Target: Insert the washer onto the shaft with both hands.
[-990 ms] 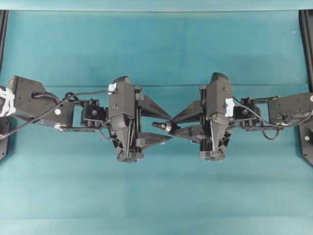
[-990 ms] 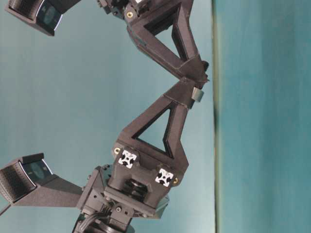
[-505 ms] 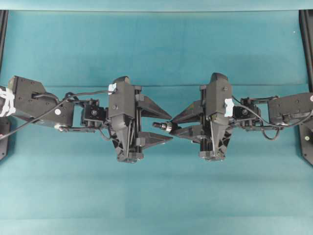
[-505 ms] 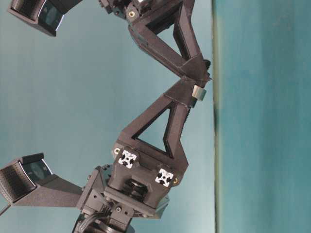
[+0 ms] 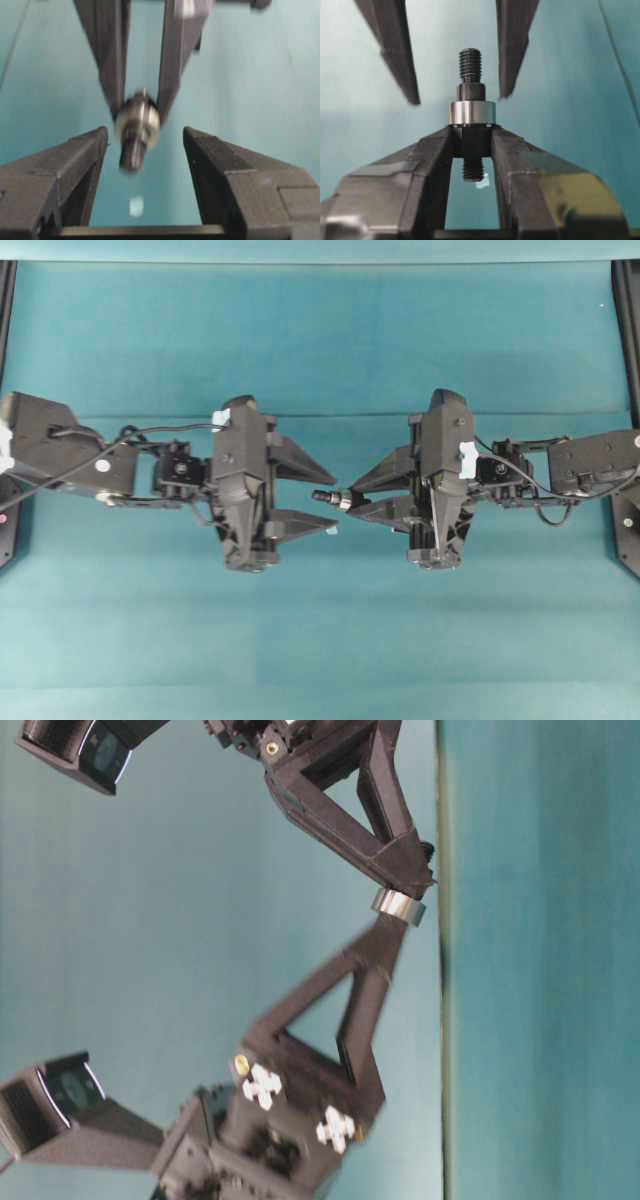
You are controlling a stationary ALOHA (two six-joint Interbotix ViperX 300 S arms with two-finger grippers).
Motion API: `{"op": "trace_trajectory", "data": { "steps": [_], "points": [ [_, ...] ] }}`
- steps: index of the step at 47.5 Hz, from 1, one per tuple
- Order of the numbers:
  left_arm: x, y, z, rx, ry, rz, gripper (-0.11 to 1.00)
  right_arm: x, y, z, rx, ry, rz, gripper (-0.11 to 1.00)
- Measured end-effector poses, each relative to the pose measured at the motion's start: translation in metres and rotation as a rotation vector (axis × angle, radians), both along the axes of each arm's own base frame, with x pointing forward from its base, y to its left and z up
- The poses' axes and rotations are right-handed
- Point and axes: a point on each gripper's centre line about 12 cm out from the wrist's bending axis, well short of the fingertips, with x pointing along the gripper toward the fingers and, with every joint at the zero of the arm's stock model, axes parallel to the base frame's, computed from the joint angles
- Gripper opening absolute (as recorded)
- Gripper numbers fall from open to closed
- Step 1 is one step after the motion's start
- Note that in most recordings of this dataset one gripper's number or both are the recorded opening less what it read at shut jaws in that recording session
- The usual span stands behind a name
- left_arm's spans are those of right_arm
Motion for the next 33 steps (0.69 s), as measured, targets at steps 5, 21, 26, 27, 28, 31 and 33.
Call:
{"op": "trace_trajectory", "data": {
  "steps": [5, 21, 26, 27, 28, 31, 33],
  "points": [
    [-0.008, 0.0, 0.002, 0.0, 0.003, -0.001, 0.66, 0.0, 0.001, -0.001, 0.0, 0.006, 0.002, 0.0],
    [-0.03, 0.0, 0.007, 0.006, -0.003, -0.002, 0.66, -0.001, 0.004, -0.002, 0.001, 0.015, 0.012, 0.0],
    [-0.033, 0.0, 0.006, 0.006, -0.002, -0.003, 0.66, -0.001, 0.005, -0.002, 0.0, 0.015, 0.014, 0.0],
    [-0.033, 0.0, 0.007, 0.006, -0.003, -0.002, 0.66, -0.001, 0.005, -0.002, 0.0, 0.015, 0.014, 0.0],
    [-0.034, 0.0, 0.007, 0.006, -0.005, -0.003, 0.66, -0.001, 0.005, -0.002, 0.0, 0.017, 0.014, 0.0],
    [-0.034, 0.0, 0.007, 0.006, -0.003, -0.002, 0.66, -0.001, 0.005, -0.002, 0.0, 0.018, 0.015, 0.0],
    [-0.034, 0.0, 0.007, 0.006, -0.003, -0.002, 0.66, -0.001, 0.006, -0.002, 0.0, 0.02, 0.017, 0.0]
  ]
}}
